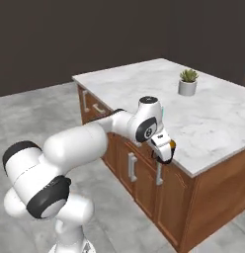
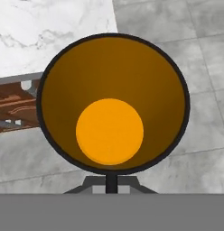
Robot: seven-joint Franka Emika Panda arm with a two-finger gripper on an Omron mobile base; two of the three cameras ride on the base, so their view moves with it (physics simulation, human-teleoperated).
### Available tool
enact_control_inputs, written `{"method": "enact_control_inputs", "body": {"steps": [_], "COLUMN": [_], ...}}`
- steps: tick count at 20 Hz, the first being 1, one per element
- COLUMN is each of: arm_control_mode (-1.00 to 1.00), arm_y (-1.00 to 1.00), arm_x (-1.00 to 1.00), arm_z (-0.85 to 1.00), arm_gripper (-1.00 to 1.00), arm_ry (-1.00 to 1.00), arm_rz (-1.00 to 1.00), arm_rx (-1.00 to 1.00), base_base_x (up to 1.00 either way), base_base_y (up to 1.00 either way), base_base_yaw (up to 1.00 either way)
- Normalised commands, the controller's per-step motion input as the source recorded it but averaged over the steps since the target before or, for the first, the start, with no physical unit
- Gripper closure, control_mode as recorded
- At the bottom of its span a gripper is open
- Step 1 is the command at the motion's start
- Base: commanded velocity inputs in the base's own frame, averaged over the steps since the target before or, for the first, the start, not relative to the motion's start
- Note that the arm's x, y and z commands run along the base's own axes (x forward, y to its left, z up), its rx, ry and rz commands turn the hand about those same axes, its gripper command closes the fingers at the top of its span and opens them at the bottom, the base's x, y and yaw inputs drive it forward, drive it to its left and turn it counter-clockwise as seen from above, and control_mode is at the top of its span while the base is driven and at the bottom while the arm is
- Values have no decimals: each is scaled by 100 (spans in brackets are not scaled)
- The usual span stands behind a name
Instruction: Clear the mugs and bowl far away from the sink.
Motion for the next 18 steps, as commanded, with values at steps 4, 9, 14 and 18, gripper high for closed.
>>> {"method": "enact_control_inputs", "body": {"steps": [4,9,14,18], "arm_control_mode": [100,100,100,100], "arm_y": [0,0,0,0], "arm_x": [0,0,0,0], "arm_z": [0,0,0,0], "arm_gripper": [100,100,100,100], "arm_ry": [0,0,0,0], "arm_rz": [0,0,0,0], "arm_rx": [0,0,0,0], "base_base_x": [82,73,63,49], "base_base_y": [100,100,100,72], "base_base_yaw": [-72,-60,-36,-16]}}
